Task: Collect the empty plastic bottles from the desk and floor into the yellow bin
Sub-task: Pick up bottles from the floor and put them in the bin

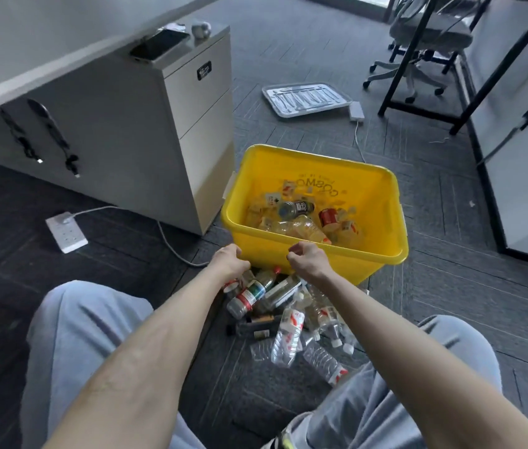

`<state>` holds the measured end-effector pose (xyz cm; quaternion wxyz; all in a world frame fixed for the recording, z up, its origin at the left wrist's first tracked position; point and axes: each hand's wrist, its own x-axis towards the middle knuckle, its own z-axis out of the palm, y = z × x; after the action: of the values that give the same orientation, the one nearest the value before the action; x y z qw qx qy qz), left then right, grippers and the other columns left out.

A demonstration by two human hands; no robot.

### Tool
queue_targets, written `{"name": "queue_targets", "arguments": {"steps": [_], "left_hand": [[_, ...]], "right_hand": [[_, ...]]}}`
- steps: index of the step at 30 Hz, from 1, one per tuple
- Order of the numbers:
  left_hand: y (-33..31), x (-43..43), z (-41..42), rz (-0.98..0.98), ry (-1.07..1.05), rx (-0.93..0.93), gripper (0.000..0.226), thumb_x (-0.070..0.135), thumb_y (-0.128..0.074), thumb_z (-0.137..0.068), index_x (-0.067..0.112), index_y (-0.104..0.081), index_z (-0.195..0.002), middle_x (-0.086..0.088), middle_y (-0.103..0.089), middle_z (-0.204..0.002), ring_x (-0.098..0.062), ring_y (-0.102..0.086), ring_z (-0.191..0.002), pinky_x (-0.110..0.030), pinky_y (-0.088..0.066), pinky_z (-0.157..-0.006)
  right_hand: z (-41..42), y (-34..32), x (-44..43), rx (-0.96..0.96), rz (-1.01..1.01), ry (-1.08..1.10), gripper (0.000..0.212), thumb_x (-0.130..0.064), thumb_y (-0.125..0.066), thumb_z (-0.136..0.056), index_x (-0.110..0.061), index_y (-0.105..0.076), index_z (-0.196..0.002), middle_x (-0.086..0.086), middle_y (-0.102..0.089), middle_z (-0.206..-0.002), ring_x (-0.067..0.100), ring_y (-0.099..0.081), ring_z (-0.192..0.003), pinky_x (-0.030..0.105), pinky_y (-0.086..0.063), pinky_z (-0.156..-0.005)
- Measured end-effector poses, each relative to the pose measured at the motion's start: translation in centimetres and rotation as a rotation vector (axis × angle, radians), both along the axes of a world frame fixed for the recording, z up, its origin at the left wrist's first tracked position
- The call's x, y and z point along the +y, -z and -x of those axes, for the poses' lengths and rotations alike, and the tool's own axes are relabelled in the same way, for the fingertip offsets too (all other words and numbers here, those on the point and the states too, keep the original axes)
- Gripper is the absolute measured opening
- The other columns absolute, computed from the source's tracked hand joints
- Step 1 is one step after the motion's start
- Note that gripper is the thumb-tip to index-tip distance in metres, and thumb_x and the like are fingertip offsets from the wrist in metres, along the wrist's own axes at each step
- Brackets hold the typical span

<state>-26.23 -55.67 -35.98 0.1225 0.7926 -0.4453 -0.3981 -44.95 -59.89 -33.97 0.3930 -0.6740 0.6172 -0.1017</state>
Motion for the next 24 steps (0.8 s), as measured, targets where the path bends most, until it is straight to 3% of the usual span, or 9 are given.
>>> {"name": "queue_targets", "arguments": {"steps": [8,11,16,19,22,24], "left_hand": [[5.0,1.9,-1.8,-0.107,-0.002,0.011,0.043,0.032,-0.062,-0.090,0.015,-0.054,-0.129,-0.010,-0.058,-0.132,-0.025,-0.054,-0.120,-0.035,-0.045,-0.098],[7.7,1.6,-1.9,-0.140,0.017,0.017,0.041,0.028,-0.060,-0.092,0.012,-0.055,-0.129,-0.011,-0.059,-0.132,-0.026,-0.055,-0.120,-0.032,-0.042,-0.096],[12.5,0.0,-2.0,-0.207,0.040,0.051,0.042,0.027,-0.057,-0.092,0.013,-0.052,-0.131,-0.011,-0.058,-0.130,-0.027,-0.054,-0.119,-0.028,-0.039,-0.090],[15.8,-1.8,-1.7,-0.240,0.073,0.069,0.025,0.032,-0.059,-0.091,0.018,-0.060,-0.112,-0.012,-0.062,-0.122,-0.031,-0.057,-0.115,-0.027,-0.038,-0.083],[19.0,-3.2,-1.0,-0.260,0.107,0.045,0.050,0.050,-0.058,-0.082,0.015,-0.058,-0.118,-0.012,-0.064,-0.116,-0.034,-0.061,-0.107,-0.034,-0.049,-0.086],[21.6,-4.3,-0.4,-0.232,0.104,-0.053,0.056,0.052,-0.061,-0.080,0.015,-0.055,-0.121,-0.011,-0.061,-0.118,-0.033,-0.060,-0.107,-0.042,-0.051,-0.088]], "right_hand": [[-1.6,4.9,1.4,0.043,-0.127,-0.041,0.028,-0.026,-0.051,-0.095,-0.015,-0.063,-0.117,0.008,-0.064,-0.120,0.020,-0.058,-0.099,0.032,-0.049,-0.088],[-1.4,7.5,1.1,0.093,-0.174,-0.017,0.030,-0.026,-0.051,-0.092,-0.015,-0.064,-0.117,0.009,-0.065,-0.121,0.024,-0.060,-0.106,0.036,-0.049,-0.096],[-1.4,11.8,-0.4,0.112,-0.251,0.041,0.029,-0.021,-0.050,-0.092,-0.011,-0.066,-0.115,0.011,-0.065,-0.121,0.025,-0.059,-0.110,0.029,-0.043,-0.091],[-1.6,14.9,-1.9,0.107,-0.317,0.122,0.032,-0.020,-0.049,-0.091,-0.009,-0.064,-0.117,0.012,-0.065,-0.121,0.028,-0.059,-0.111,0.031,-0.043,-0.091],[-1.7,17.8,-2.6,0.057,-0.359,0.304,0.036,-0.019,-0.048,-0.091,-0.009,-0.058,-0.124,0.011,-0.064,-0.119,0.029,-0.059,-0.107,0.032,-0.044,-0.090],[-2.0,20.1,-2.4,0.014,-0.348,0.445,0.038,-0.017,-0.048,-0.091,-0.013,-0.056,-0.127,0.006,-0.064,-0.113,0.024,-0.058,-0.097,0.029,-0.043,-0.084]]}}
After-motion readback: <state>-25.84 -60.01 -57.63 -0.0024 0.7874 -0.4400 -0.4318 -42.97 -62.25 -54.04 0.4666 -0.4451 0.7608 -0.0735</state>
